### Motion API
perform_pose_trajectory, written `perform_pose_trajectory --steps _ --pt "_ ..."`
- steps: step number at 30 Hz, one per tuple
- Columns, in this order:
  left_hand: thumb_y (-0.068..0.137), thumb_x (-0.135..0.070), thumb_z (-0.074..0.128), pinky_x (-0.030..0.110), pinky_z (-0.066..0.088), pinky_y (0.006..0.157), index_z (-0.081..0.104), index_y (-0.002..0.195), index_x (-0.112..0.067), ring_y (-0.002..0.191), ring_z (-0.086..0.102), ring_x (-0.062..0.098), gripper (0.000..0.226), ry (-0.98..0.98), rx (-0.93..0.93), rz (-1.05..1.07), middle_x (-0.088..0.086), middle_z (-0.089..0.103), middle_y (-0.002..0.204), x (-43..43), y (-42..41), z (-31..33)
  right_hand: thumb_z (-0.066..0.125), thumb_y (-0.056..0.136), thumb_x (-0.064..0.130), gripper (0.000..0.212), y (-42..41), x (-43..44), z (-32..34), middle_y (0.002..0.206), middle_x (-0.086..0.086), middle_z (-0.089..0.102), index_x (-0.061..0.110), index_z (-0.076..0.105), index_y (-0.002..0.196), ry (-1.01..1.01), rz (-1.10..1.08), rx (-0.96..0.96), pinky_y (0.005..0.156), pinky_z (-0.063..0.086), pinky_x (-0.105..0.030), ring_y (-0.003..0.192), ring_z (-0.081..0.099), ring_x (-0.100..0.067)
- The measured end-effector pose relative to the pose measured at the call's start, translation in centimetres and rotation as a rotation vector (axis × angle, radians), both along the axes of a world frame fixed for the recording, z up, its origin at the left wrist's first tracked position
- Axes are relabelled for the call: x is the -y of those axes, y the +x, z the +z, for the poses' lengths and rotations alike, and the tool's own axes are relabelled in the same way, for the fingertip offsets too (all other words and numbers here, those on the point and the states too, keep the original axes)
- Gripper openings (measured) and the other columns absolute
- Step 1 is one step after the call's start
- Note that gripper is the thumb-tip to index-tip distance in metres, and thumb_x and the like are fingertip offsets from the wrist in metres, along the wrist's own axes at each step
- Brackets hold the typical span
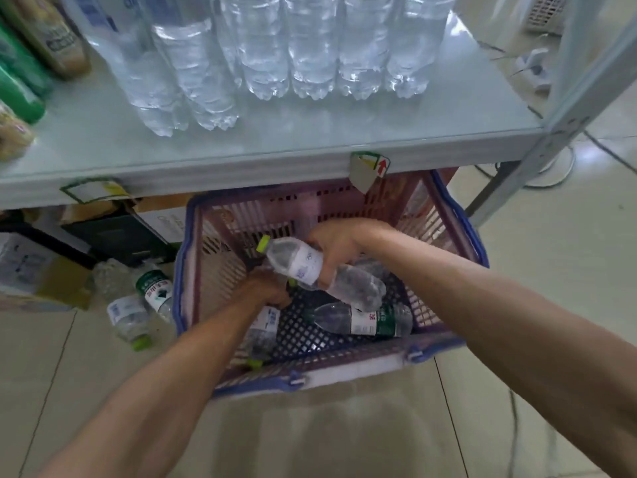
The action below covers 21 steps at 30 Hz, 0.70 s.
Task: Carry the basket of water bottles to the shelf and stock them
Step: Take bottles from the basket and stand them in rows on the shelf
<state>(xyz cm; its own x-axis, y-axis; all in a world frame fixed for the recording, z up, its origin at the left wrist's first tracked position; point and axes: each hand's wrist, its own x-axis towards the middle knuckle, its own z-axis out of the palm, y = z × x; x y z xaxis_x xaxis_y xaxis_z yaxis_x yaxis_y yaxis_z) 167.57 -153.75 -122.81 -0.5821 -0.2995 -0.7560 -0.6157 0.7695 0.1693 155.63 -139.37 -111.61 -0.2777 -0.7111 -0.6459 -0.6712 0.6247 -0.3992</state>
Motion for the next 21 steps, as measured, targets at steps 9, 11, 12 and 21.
perform_pose_trajectory --steps 9,11,12,21 --pt "0.076 -0.020 0.079 0.039 0.055 0.087 0.056 0.082 -0.013 0.088 0.063 0.028 0.024 0.226 -0.232 0.269 0.008 0.057 0.080 -1.6 2.4 6.0 0.096 0.061 0.026 0.068 1.6 2.0 2.1 0.104 0.007 0.067 0.017 0.062 0.119 -0.084 -0.051 0.107 0.069 0.066 -0.039 0.096 0.070 -0.017" --pt "0.086 -0.028 0.077 0.038 0.048 0.090 0.055 0.079 -0.017 0.079 0.057 0.021 0.026 0.242 -0.177 0.290 0.002 0.053 0.076 -1.6 2.7 9.2 0.096 0.062 0.023 0.068 1.8 1.6 4.4 0.106 0.006 0.069 0.016 0.064 0.121 -0.136 -0.042 0.139 0.070 0.066 -0.040 0.098 0.071 -0.017" --pt "0.087 -0.033 0.076 0.037 0.047 0.090 0.057 0.082 -0.017 0.081 0.057 0.020 0.025 0.248 -0.154 0.280 0.003 0.057 0.081 -1.7 2.6 11.0 0.097 0.061 0.022 0.070 1.7 1.3 5.5 0.109 0.005 0.070 0.016 0.064 0.122 -0.162 -0.046 0.150 0.072 0.066 -0.041 0.099 0.072 -0.017" --pt "0.092 -0.021 0.068 0.035 0.058 0.071 0.068 0.110 -0.011 0.076 0.069 0.024 0.021 0.660 -0.023 0.436 0.007 0.074 0.084 -0.4 3.3 20.7 0.099 0.060 0.032 0.073 0.9 -0.8 12.9 0.117 0.007 0.075 0.025 0.067 0.125 -0.470 -0.085 0.245 0.094 0.059 -0.049 0.105 0.073 -0.012"
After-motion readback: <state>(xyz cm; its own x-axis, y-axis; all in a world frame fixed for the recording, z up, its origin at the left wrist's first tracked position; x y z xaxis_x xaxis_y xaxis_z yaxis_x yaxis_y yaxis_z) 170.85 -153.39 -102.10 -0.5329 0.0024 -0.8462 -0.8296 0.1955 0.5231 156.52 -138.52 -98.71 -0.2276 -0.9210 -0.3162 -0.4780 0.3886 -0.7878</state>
